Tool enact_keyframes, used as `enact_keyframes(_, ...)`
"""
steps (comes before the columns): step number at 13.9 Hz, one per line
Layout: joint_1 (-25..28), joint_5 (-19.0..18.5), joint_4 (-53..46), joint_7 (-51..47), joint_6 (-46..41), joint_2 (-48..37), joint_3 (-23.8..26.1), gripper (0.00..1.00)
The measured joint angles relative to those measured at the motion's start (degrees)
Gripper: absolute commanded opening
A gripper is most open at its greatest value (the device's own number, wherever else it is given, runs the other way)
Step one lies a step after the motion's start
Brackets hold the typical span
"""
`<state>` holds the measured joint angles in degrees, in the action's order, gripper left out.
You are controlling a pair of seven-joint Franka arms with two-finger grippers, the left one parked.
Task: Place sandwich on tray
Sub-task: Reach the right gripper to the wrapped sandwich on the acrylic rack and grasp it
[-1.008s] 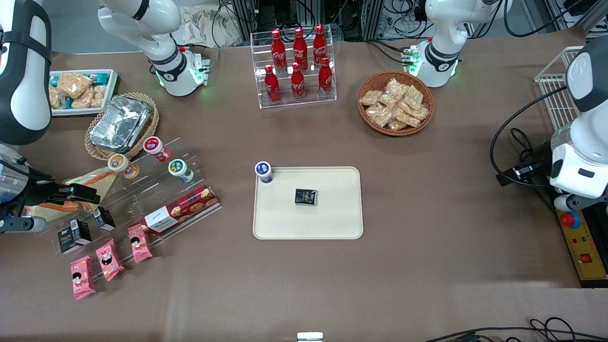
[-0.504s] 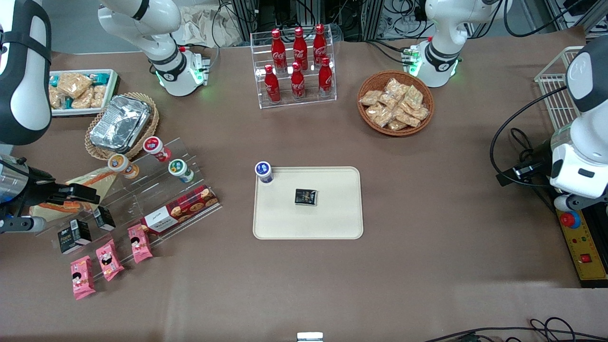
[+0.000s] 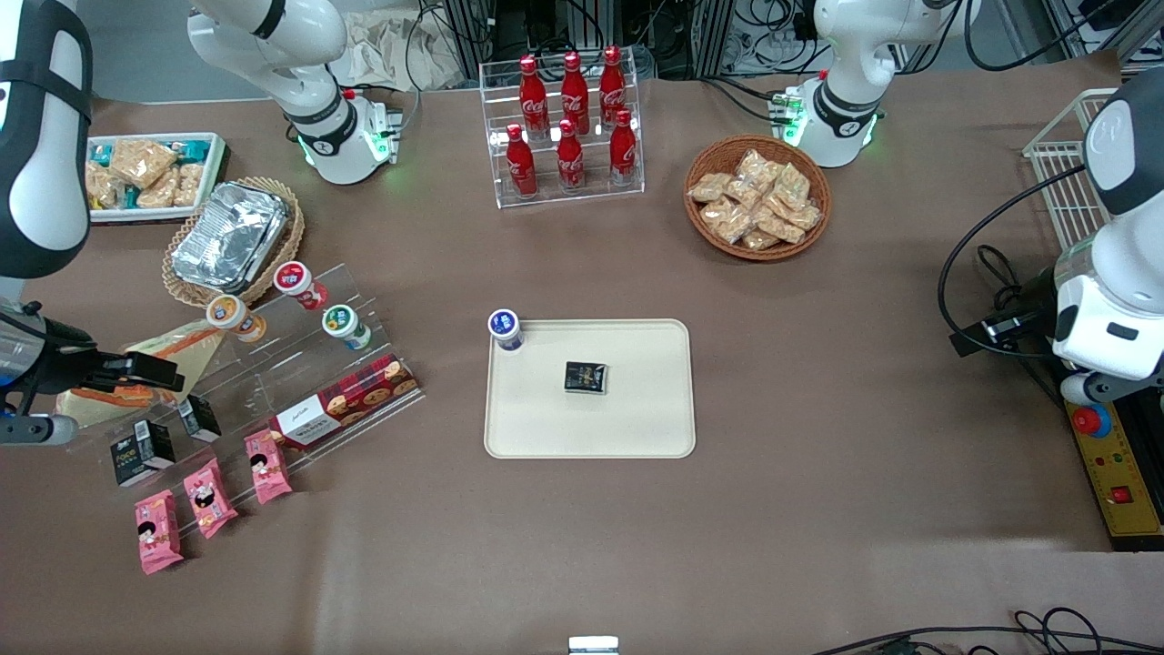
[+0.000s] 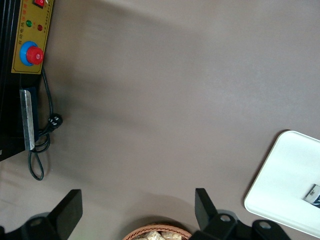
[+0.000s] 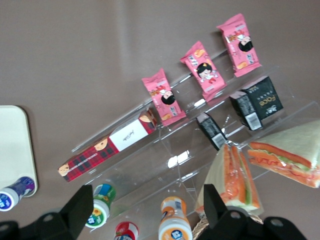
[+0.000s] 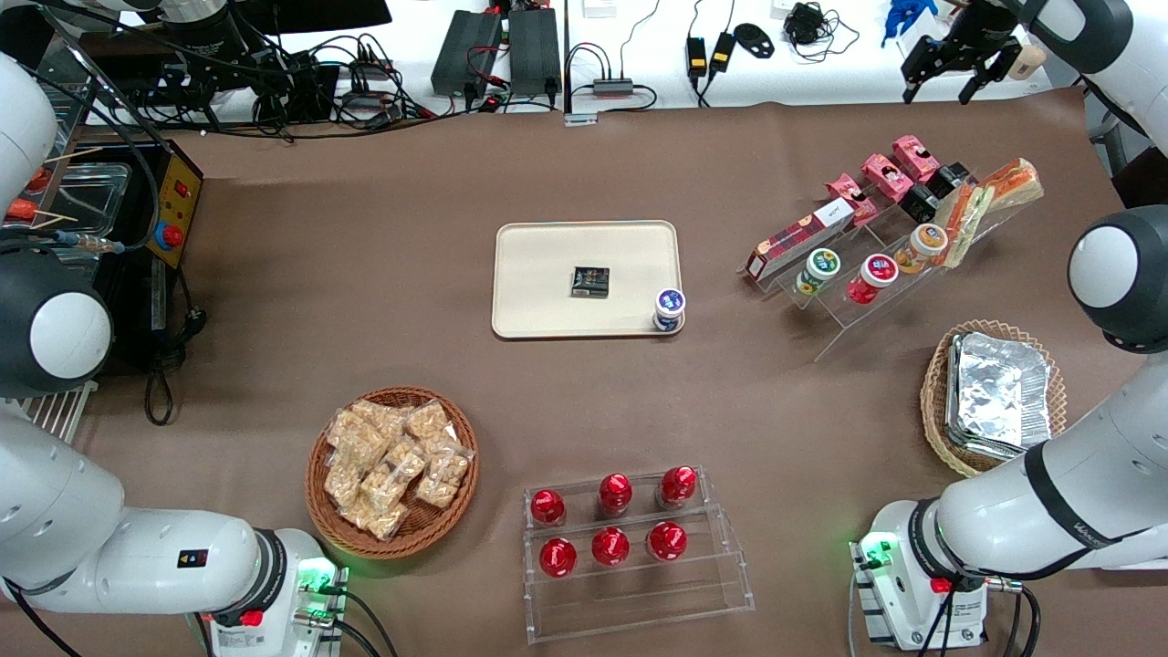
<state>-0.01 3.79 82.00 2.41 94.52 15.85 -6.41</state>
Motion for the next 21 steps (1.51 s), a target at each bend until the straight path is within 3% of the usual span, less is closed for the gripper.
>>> enact_keyframes(7, -1.25, -0.01, -0.12, -5.19, 0.06, -0.17, -8.00, 0.98)
enact_keyframes(11, -2.80, 0.36, 0.06, -16.48, 1.94, 0.28, -12.08, 0.98)
enact_keyframes(13, -6.22, 3.78, 0.53, -19.01, 3.65, 1.63, -12.24, 0.98)
enact_keyframes(16, -13.11, 12.69, 1.11, -19.14, 5.74, 6.08, -12.41, 0.98)
enact_keyframes(21, -16.07, 16.50, 1.90, -20.12, 6.09, 11.14, -12.37, 0.98)
